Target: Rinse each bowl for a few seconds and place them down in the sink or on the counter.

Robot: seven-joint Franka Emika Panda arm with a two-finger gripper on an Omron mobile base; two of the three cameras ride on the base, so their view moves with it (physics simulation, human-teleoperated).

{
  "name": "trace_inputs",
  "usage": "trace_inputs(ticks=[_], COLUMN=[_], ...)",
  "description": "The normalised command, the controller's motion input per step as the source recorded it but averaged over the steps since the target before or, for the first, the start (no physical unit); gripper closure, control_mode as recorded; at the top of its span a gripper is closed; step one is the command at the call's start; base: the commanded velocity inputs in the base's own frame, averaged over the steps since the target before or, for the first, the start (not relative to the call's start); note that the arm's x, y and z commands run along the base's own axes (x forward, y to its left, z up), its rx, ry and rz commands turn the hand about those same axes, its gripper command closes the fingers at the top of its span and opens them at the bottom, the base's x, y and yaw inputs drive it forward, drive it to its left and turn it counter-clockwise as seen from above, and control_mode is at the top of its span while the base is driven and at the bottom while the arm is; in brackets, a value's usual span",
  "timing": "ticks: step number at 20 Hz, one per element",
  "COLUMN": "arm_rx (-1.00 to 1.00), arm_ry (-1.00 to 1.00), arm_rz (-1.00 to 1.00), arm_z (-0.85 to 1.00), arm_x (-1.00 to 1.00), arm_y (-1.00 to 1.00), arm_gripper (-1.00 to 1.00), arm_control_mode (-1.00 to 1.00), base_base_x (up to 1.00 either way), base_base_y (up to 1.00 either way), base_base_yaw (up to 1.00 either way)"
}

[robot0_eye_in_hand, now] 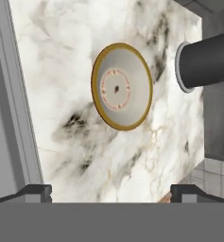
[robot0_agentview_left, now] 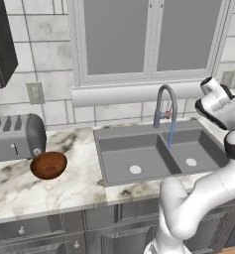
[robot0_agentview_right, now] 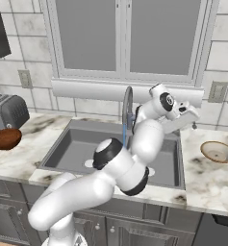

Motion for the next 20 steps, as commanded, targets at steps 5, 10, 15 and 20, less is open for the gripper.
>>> trace_inputs(ticks=[5, 10, 15, 20], arm_rx=[0.05, 0.05, 0.03, 0.02], arm_ry=[0.1, 0.09, 0.06, 0.0], arm_rz=[-0.05, -0.05, -0.03, 0.0], arm_z=[-0.14, -0.21, -0.22, -0.21], arm_x=[-0.15, -0.12, -0.05, 0.0], arm_y=[-0.08, -0.01, 0.0, -0.04], arm_gripper=[-1.0, -1.0, -1.0, -1.0], arm_control_mode=[-1.0, -1.0, -1.0, -1.0], base_base_x=[0.0, 0.0, 0.0, 0.0], base_base_y=[0.0, 0.0, 0.0, 0.0], base_base_yaw=[0.0, 0.0, 0.0, 0.0])
